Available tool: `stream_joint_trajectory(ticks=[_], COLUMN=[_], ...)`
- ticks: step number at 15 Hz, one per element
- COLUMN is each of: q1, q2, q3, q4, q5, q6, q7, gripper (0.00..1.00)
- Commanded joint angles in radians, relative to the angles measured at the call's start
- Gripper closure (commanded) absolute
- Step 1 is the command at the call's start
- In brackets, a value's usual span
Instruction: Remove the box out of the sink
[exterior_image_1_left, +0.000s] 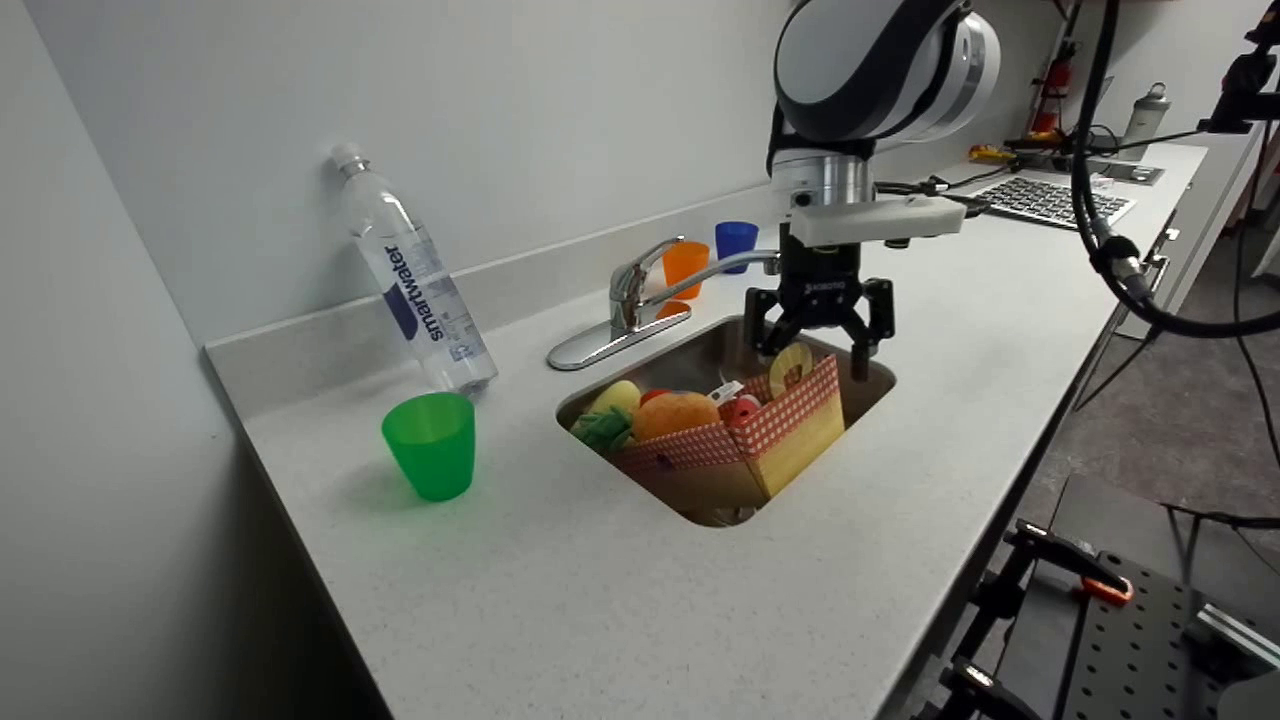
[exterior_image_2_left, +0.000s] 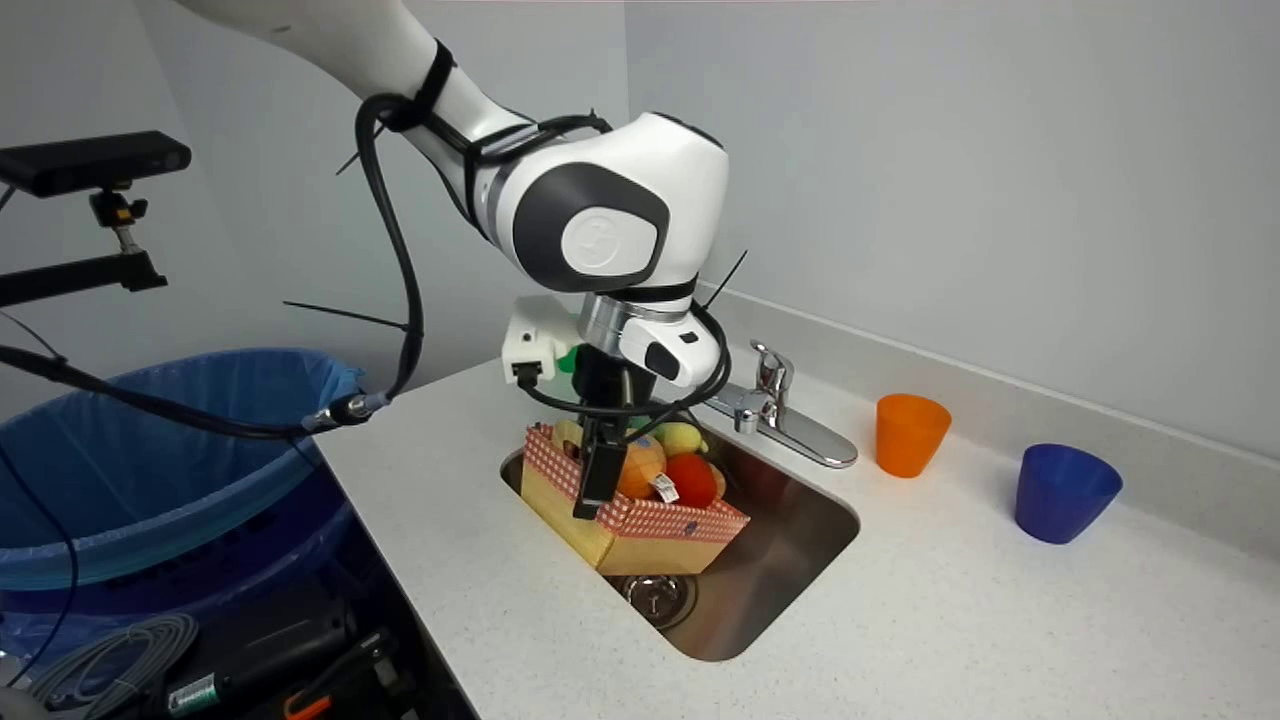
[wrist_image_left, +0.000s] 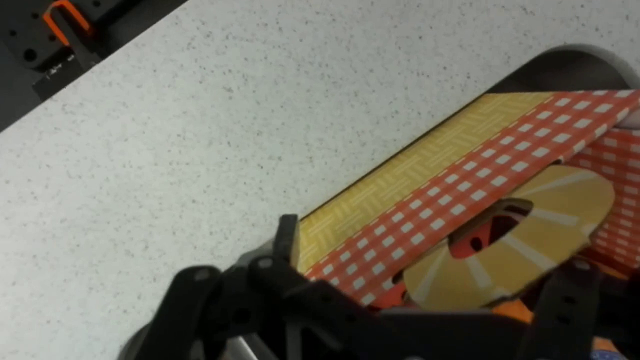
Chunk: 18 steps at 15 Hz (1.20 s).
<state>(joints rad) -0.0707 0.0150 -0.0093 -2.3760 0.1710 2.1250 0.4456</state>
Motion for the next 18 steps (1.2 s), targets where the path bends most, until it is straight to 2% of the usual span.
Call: stream_joint_trajectory(ticks=[1, 2, 10, 11, 18], q1=[0.013, 0.013, 0.024, 0.025, 0.030], q2=[-0.007, -0.009, -0.018, -0.018, -0.047], q3=[-0.010, -0.010, -0.004, -0.003, -0.002], q4=[0.005, 0.002, -0.010, -0.009, 0.004], q5=[-0.006, -0.010, -0.016, -0.014, -0.042], q6=[-0.020, -0.014, 0.001, -0.001, 0.002], q7=[-0.164, -0.206, -0.412, -0.428, -0.505], gripper=[0.19, 0.32, 0.91, 0.94, 0.93])
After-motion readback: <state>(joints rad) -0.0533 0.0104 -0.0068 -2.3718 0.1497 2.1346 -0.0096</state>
